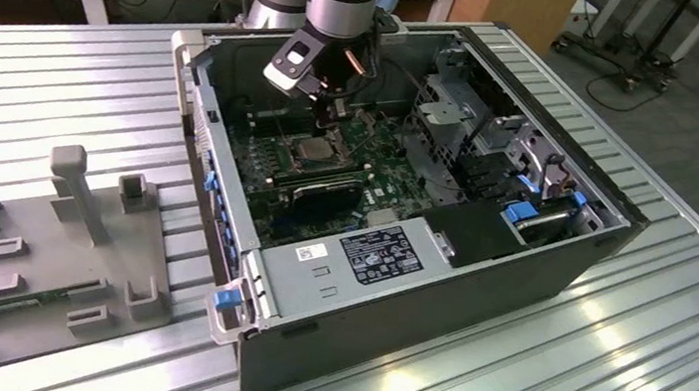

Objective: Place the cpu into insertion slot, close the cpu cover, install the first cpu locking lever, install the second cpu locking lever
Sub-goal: 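Place the cpu into insertion slot, then close the cpu cover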

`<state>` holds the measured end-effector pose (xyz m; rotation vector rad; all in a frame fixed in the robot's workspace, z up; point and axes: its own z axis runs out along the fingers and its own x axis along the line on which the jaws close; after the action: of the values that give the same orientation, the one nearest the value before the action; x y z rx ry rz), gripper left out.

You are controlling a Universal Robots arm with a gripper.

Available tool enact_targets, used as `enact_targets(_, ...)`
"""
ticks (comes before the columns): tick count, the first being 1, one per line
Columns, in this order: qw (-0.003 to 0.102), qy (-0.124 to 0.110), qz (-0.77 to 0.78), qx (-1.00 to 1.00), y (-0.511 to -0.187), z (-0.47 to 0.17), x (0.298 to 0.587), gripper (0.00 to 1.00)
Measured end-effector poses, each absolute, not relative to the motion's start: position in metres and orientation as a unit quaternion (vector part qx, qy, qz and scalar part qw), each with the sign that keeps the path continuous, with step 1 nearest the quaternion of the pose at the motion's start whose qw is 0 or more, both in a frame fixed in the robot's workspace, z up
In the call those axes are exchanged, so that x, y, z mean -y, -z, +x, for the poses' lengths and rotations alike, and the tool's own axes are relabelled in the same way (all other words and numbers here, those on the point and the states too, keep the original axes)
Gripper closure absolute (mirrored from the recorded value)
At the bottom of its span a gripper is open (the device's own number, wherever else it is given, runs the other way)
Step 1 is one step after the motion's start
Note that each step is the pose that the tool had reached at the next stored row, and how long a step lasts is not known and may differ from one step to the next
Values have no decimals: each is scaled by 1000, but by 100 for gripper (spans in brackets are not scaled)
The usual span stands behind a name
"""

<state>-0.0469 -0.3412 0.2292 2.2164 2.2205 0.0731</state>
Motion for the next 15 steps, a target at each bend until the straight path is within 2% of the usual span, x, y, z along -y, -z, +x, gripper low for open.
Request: enact_targets(15, 2, -23, 706, -708, -236, -47, 341, 89)
